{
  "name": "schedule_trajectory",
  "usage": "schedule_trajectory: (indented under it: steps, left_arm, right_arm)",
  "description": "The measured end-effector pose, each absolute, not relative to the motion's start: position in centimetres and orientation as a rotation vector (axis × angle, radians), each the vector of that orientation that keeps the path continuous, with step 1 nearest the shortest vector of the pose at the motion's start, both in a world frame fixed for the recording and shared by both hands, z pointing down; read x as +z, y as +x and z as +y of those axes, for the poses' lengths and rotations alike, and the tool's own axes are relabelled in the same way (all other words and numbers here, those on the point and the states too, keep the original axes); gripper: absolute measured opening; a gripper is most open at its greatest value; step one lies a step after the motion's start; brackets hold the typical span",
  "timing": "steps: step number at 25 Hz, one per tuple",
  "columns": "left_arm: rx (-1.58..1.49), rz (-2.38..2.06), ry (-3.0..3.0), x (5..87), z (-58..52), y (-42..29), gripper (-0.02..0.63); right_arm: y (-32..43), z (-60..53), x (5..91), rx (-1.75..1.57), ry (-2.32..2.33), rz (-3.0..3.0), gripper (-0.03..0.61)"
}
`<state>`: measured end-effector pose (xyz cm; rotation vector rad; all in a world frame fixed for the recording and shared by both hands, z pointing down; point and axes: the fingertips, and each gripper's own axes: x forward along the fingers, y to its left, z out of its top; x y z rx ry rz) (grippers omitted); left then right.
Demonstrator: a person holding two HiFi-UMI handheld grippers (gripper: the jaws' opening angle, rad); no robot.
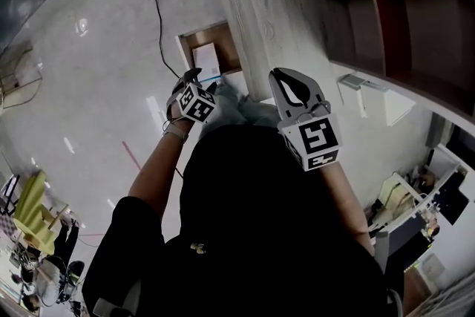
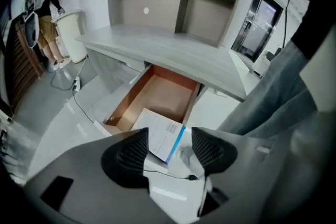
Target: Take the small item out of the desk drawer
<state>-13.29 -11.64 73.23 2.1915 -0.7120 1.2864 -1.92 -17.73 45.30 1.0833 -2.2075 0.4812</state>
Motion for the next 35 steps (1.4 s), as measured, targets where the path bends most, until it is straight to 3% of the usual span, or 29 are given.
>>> schedule_trajectory:
  steps: [10, 22, 35]
  left_arm:
    - [1.487, -0.559, 2.2, 79.3, -11.4, -12.2, 0.316]
    - [1.721, -0.47, 2.257, 83.0, -11.0, -11.3, 0.318]
    - [1.691, -0.543, 2.199, 81.5, -9.6, -11.3, 0.223]
  right_arm:
    - [0.5, -17.1, 47.1, 0.548, 1.156, -2.087, 0.0]
    - [3.7, -15.9, 47.8, 0.584, 1.223, -2.013, 0.0]
    - [4.4, -14.5, 47.5, 0.559, 1.179, -2.069, 0.0]
